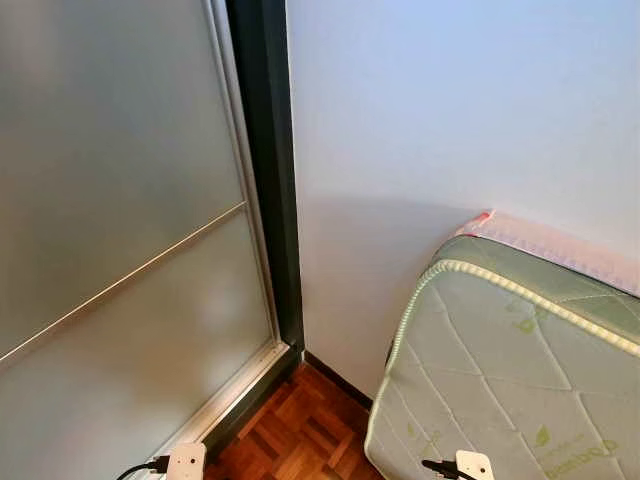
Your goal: Clean up the room
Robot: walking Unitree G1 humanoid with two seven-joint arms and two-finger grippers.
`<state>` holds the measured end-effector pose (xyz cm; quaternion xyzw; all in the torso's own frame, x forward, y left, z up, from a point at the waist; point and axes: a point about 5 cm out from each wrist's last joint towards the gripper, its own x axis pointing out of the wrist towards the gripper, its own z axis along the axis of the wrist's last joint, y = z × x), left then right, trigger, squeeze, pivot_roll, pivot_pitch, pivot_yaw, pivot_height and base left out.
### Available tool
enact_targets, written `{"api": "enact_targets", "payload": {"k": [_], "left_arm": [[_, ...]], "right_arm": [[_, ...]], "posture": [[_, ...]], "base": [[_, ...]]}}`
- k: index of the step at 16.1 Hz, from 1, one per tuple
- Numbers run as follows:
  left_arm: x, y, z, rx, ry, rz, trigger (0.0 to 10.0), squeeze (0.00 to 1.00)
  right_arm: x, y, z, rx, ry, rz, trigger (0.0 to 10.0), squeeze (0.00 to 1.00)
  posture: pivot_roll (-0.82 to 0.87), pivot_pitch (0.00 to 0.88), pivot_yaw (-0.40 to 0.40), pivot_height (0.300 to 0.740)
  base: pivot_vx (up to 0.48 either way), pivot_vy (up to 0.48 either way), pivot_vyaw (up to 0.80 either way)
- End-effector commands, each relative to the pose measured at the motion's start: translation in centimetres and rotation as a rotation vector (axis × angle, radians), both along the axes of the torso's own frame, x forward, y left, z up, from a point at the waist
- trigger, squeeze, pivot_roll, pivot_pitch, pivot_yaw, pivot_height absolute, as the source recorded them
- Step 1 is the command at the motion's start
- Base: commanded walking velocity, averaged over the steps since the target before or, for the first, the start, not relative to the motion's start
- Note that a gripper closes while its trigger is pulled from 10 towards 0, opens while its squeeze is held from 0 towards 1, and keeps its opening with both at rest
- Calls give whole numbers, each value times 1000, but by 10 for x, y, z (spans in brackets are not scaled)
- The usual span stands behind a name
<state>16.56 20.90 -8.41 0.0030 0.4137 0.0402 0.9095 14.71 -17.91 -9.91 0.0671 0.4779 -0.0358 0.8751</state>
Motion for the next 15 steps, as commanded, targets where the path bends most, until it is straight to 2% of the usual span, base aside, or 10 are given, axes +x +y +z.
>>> {"api": "enact_targets", "payload": {"k": [1, 3, 5, 15], "left_arm": [[6, -7, -3, -55, 96, 58, 10000, 0], [5, -8, -3, -88, 89, 85, 10000, 0], [4, -9, -4, -81, 93, 83, 10000, 0], [4, -9, -4, -81, 93, 83, 10000, 0]], "right_arm": [[58, -27, 30, 63, -132, -43, 10000, 0], [52, -29, 27, 51, -104, -53, 10000, 0], [50, -30, 25, 34, -84, -39, 10000, 0], [50, -30, 25, 34, -84, -39, 10000, 0]], "posture": [[134, 0, -126, 740], [123, 0, -128, 740], [126, 0, -136, 740], [126, 0, -136, 740]], "base": [[0, 0, 0], [0, 0, 0], [0, 0, 0], [0, 0, 0]]}}
